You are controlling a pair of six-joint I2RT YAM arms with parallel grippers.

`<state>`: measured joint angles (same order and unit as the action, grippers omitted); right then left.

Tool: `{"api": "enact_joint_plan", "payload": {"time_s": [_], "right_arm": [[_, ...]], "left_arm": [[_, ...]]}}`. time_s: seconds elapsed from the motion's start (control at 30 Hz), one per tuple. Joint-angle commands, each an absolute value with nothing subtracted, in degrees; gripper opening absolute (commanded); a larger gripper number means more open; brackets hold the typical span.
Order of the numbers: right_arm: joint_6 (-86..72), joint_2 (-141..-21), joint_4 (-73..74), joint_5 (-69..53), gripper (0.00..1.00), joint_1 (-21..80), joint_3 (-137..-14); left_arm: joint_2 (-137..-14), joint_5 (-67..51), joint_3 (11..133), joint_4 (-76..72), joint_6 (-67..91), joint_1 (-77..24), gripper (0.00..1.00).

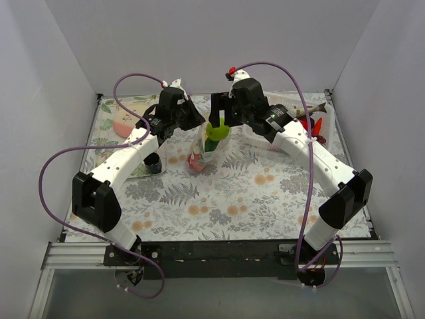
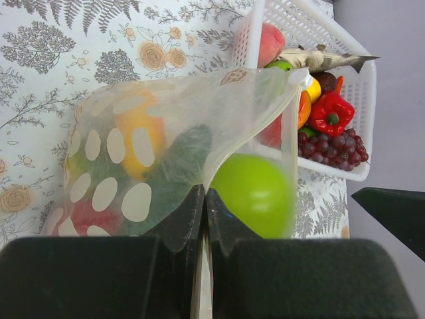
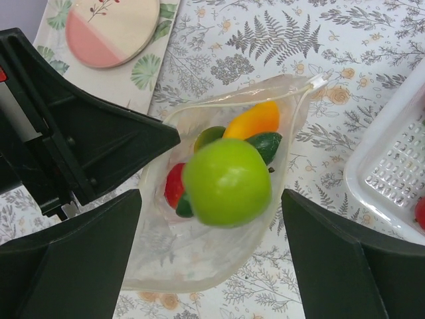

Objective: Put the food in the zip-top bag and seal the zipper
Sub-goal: Place the fake fruit in the zipper food storage bag.

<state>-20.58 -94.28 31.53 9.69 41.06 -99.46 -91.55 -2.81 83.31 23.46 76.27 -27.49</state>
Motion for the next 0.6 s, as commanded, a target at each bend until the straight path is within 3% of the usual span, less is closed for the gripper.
{"api": "enact_joint_plan", "payload": {"time_s": [0.0, 0.2, 0.37, 0.57], "right_arm": [[-19.60, -93.87, 28.92, 9.06, 0.96, 41.40, -100.20], [-17.76, -92.90, 31.45, 14.22, 0.98, 39.56, -100.63], [-16.44, -90.27, 32.26, 12.13, 0.95, 26.40, -94.50], [-15.12, -90.96, 30.77, 11.25, 0.91, 17.95, -85.80]], "left_arm": [[-88.68, -2.29, 85.69, 23.38, 75.76, -27.16, 0.00], [-88.68, -2.28, 85.43, 23.29, 75.85, -27.16, 0.00], [-88.59, -2.72, 85.43, 23.03, 75.76, -27.07, 0.00], [-88.95, -3.25, 85.34, 22.68, 75.76, -26.98, 0.00]]}}
